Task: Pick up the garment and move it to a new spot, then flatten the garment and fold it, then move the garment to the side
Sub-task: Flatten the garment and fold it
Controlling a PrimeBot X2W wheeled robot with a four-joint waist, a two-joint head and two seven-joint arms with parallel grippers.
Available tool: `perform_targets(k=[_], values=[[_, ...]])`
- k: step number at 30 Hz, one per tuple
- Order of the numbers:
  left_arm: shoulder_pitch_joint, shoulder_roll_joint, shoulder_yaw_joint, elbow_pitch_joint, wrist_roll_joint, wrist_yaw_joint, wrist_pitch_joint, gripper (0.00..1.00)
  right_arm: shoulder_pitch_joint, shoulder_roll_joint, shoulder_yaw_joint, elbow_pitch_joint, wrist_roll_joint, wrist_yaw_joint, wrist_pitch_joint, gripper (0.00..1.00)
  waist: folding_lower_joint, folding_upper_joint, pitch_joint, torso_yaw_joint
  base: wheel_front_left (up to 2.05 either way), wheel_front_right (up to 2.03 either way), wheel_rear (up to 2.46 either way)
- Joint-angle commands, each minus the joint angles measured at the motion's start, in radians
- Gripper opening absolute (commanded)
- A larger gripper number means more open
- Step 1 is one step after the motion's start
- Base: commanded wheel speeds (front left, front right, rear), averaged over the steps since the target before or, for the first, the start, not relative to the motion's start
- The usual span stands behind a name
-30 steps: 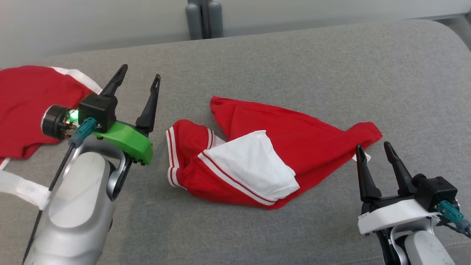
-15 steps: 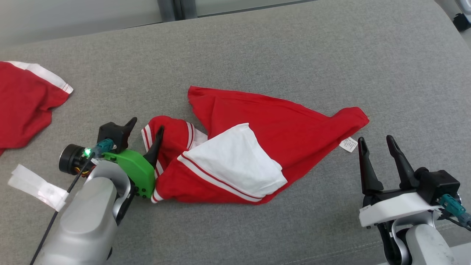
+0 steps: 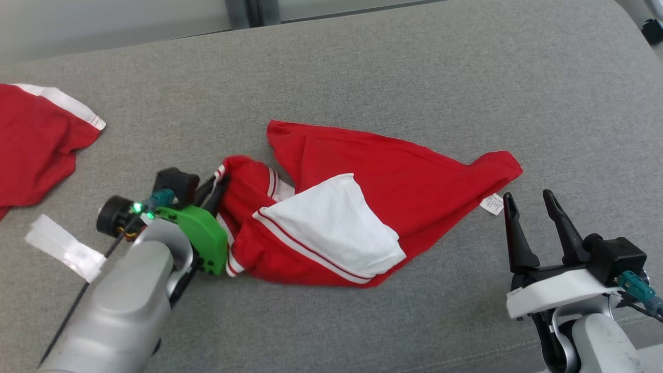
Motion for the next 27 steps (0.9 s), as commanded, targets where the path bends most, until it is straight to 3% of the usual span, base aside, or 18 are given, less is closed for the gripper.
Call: perform_targets(k=[1,8,9,10,11,20,27], values=[[-0.047,0.016,0.014,0.008,-0.004,-0.002,-0.023,0.0,-0.012,-0.005,-0.004,0.001,0.002,-0.001,-0.003,1.0,0.0,-0.0001,0.0,-0.002,0.0,0.0,0.0],[-0.146,0.03,0.092,0.011,0.019,0.051,-0.06,0.0,-0.012,-0.004,-0.017,-0.005,-0.006,-0.001,-0.003,1.0,0.0,-0.0001,0.006,-0.008,0.0,0.0,0.0],[-0.148,0.029,0.1,0.008,0.025,0.054,-0.058,0.24,-0.014,-0.003,-0.018,-0.005,-0.008,-0.001,-0.003,1.0,0.0,-0.0001,0.007,-0.008,0.0,0.0,0.0],[-0.147,0.028,0.106,0.005,0.031,0.056,-0.058,0.72,-0.014,-0.002,-0.019,-0.005,-0.008,-0.001,-0.003,1.0,0.0,-0.0001,0.008,-0.008,0.0,0.0,0.0],[-0.143,0.025,0.114,0.001,0.038,0.059,-0.058,1.0,-0.014,-0.001,-0.019,-0.004,-0.009,-0.001,-0.003,1.0,0.0,-0.0001,0.009,-0.008,0.0,0.0,0.0],[-0.07,0.012,0.2,-0.055,0.081,0.073,-0.058,1.0,0.006,0.001,-0.027,0.013,-0.013,-0.001,-0.003,1.0,0.0,-0.0001,-0.018,0.023,0.0,0.0,0.0],[-0.02,-0.012,0.217,-0.119,0.133,0.032,-0.057,1.0,0.014,-0.006,-0.011,0.022,-0.01,-0.001,-0.003,1.0,0.0,-0.0001,-0.043,0.047,0.0,0.0,0.0]])
